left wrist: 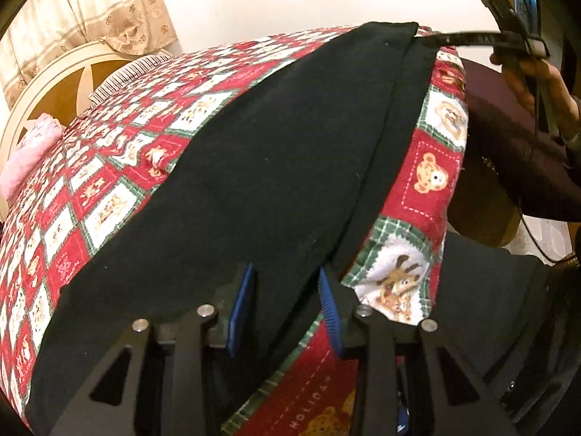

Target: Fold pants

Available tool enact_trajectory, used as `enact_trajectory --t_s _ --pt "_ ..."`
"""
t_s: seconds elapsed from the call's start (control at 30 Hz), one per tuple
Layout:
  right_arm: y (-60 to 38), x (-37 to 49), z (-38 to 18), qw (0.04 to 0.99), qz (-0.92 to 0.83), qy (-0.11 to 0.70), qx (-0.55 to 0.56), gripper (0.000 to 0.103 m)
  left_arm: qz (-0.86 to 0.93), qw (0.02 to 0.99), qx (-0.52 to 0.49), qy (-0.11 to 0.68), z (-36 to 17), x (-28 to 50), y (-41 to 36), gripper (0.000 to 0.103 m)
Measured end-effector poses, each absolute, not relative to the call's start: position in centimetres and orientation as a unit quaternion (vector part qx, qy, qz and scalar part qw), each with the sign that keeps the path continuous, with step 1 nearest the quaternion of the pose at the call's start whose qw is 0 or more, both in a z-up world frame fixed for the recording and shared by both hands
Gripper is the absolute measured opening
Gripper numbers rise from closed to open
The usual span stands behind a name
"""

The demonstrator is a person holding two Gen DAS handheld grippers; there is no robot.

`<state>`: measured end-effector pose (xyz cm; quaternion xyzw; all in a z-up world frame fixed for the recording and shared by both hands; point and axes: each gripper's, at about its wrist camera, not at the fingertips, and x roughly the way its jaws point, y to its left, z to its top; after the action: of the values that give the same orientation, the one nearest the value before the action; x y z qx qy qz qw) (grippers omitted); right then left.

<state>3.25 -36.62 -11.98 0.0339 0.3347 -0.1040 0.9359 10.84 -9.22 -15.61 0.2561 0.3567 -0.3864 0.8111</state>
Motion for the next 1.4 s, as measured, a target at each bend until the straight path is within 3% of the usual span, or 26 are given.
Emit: enact_trajectory --t_s 0.07,0.13,0.43,0.5,0.53,0.57,0.87,1.17,1.4 --pt "-39.1 3.1 -11.3 0.933 -0.122 0.330 0.075 0.042 -0.381 0.816 0.241 0.362 -15.3 11.4 -9.1 0.035" --pt "-41.8 3.1 -10.6 0.930 -0.142 0.320 0.114 0.042 -0.383 0.816 0.228 0.369 -15.2 11.8 -9.1 0.021" --pt "-49.3 5.4 -10.4 0.903 -0.151 0.316 0.249 0.042 -0.390 0.812 0.197 0.387 -15.4 12.9 -8.9 0.017" --pt "-49.5 6.1 -10.7 0.899 -0.140 0.320 0.263 0.041 -0.386 0.816 0.195 0.384 -15.2 12.9 -8.8 0.008" --pt "-49.6 6.3 -10.8 0.899 -0.140 0.319 0.266 0.020 -0.385 0.817 0.191 0.384 -15.1 13.1 -8.7 0.006" --pt "-49.6 6.7 -10.7 0.900 -0.139 0.319 0.264 0.007 -0.385 0.819 0.181 0.385 -15.0 13.3 -8.4 0.006" --pt "-46.5 4.1 -6.4 0.935 -0.120 0.271 0.196 0.006 -0.401 0.826 0.142 0.370 -12.8 13.6 -6.0 0.004" --pt "-49.0 2.9 -11.7 0.908 -0.151 0.319 0.225 0.006 -0.410 0.807 0.165 0.391 -15.6 12.8 -6.7 0.004" --pt "-48.5 2.0 -11.0 0.912 -0.156 0.310 0.217 0.006 -0.414 0.817 0.150 0.372 -14.2 12.3 -5.8 0.004"
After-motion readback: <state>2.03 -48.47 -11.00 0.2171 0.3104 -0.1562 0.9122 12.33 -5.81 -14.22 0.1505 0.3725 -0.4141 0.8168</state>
